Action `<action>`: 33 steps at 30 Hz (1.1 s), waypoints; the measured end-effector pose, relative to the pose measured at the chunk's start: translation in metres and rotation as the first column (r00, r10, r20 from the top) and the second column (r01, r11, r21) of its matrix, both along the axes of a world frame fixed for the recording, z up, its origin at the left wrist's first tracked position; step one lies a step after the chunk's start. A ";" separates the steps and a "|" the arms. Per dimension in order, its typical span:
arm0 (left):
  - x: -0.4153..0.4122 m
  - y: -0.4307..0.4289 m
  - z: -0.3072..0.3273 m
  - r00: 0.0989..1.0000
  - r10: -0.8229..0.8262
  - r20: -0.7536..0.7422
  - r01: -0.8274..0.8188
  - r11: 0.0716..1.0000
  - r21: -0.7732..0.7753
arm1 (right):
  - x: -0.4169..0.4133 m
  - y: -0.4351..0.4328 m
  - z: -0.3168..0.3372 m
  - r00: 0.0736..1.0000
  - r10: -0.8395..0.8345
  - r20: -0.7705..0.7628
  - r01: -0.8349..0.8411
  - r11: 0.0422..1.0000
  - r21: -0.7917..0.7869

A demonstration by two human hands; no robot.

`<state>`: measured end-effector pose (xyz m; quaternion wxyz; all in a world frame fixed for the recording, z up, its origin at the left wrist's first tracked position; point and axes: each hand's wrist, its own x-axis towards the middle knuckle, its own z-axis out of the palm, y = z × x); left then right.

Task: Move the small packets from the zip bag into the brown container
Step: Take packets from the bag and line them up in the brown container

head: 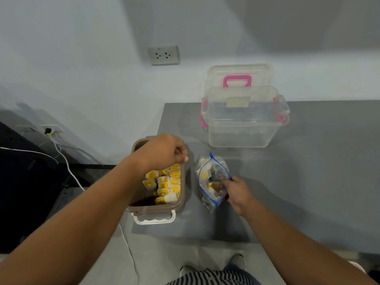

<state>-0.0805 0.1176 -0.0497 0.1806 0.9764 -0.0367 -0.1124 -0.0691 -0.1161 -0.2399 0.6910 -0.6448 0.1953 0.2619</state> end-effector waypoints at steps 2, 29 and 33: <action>-0.005 -0.023 -0.002 1.000 0.008 -0.011 -0.009 0.994 -0.111 | 0.000 -0.004 -0.004 0.999 0.026 0.045 -0.023 0.998 -0.067; 0.003 -0.124 -0.102 0.963 0.076 -0.259 -0.007 0.966 0.259 | 0.008 -0.033 0.031 0.960 -0.117 -0.254 0.135 0.989 0.054; 0.003 -0.127 -0.104 0.959 0.152 -0.238 -0.113 0.979 0.169 | 0.008 -0.034 0.033 0.964 -0.137 -0.227 0.159 0.984 0.082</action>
